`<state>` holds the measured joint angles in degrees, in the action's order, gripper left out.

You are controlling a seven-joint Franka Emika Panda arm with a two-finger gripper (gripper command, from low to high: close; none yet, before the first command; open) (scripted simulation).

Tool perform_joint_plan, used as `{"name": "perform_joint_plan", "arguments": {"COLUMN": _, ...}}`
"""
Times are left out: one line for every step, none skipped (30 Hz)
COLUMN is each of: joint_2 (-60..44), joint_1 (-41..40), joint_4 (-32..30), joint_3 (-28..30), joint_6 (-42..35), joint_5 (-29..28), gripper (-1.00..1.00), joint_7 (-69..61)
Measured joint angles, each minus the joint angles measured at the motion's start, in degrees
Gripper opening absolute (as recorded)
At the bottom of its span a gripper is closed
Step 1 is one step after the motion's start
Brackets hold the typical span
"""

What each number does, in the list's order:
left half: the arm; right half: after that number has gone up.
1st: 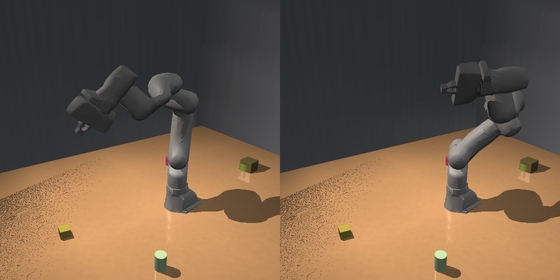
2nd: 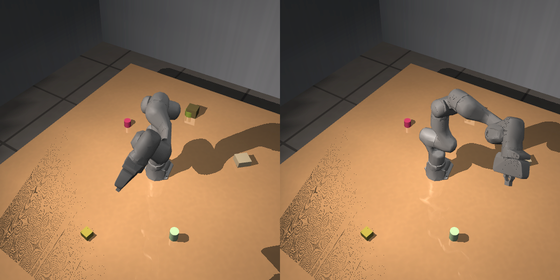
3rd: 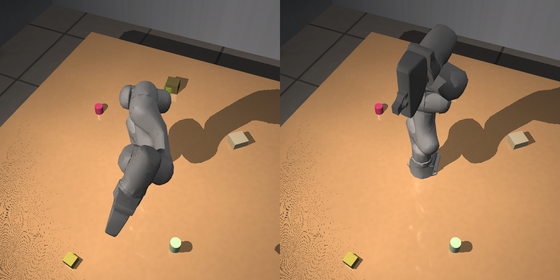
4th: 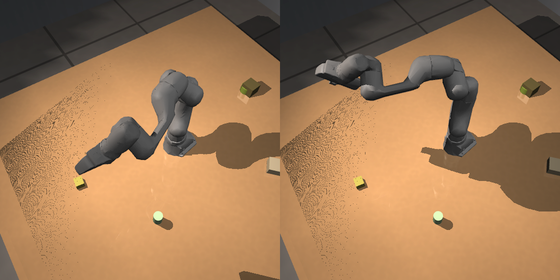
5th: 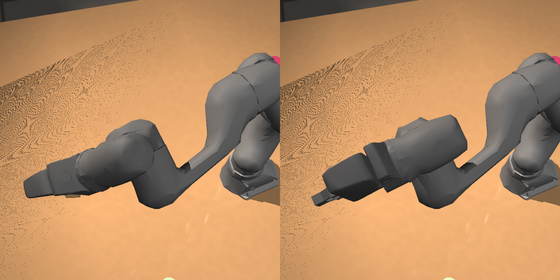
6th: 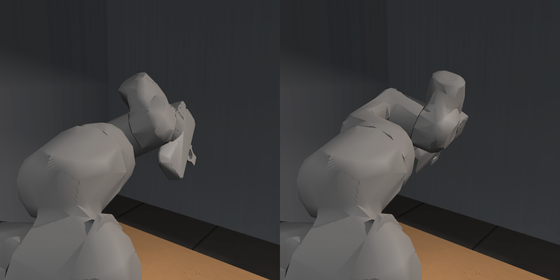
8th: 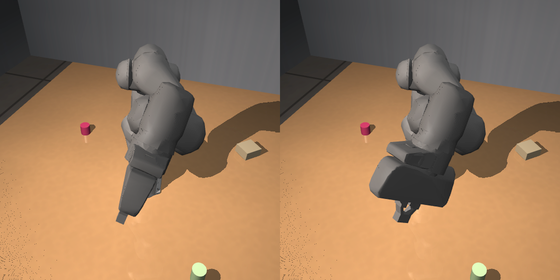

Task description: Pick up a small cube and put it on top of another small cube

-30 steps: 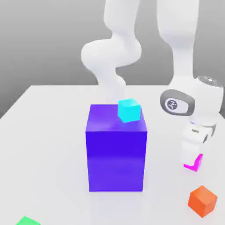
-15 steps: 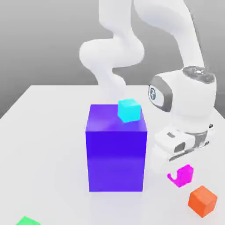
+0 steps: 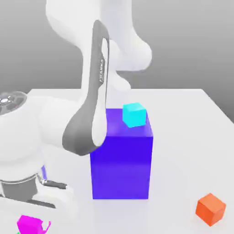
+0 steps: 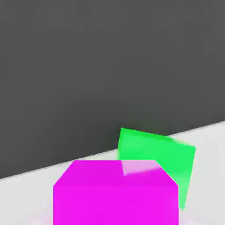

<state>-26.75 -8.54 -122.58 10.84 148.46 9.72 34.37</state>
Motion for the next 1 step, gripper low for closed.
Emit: {"name": "perform_joint_plan", "arguments": {"joint_2": 0.00, "joint_1": 0.00, "joint_4": 0.00, "joint_3": 0.00, "joint_6": 0.00, "joint_5": 0.00, "gripper": 1.00, "joint_7": 0.00}}
